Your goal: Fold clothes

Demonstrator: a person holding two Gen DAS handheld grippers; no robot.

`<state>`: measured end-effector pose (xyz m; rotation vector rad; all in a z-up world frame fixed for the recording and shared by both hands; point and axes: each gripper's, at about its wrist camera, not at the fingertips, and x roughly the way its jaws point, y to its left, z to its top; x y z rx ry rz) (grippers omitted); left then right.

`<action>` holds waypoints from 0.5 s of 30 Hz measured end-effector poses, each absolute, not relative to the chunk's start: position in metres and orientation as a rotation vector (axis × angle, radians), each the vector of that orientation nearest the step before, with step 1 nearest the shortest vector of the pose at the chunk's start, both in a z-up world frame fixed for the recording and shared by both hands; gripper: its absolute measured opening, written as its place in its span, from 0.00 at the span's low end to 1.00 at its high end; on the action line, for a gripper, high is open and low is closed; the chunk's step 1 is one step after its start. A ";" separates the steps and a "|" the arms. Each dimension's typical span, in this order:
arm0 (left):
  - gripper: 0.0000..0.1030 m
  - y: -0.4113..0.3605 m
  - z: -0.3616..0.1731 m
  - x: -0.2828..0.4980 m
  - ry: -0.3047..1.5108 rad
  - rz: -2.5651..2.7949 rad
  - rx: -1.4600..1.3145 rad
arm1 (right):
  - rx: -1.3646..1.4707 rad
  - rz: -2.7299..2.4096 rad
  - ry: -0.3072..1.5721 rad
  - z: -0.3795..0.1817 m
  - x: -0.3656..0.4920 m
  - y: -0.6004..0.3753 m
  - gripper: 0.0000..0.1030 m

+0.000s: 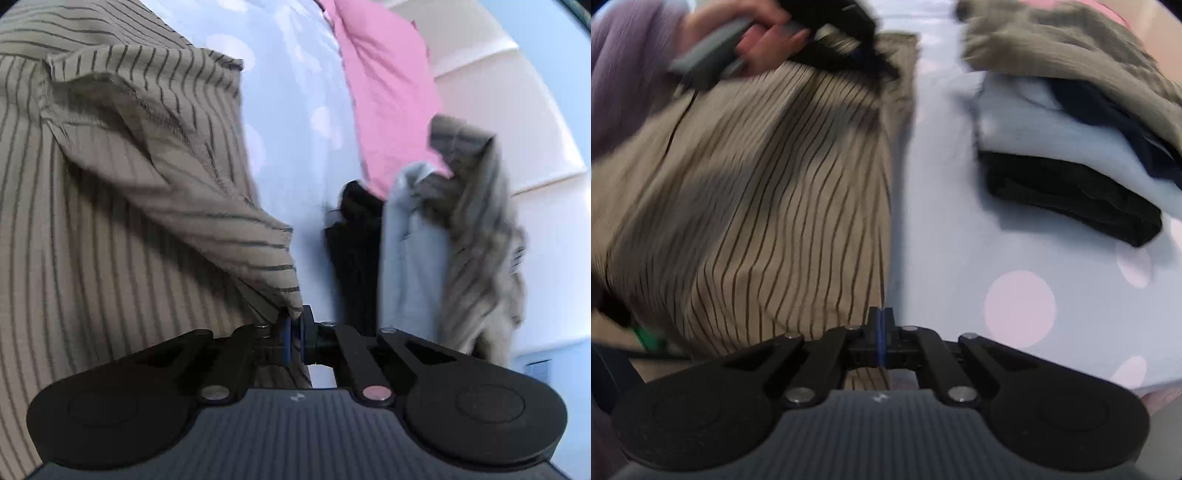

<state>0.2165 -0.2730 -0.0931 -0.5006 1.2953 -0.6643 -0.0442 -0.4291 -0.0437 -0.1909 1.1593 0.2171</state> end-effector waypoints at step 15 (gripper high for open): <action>0.39 -0.231 -0.064 0.231 1.280 -0.647 -0.306 | -0.038 0.193 1.234 -0.047 -0.036 -0.451 0.38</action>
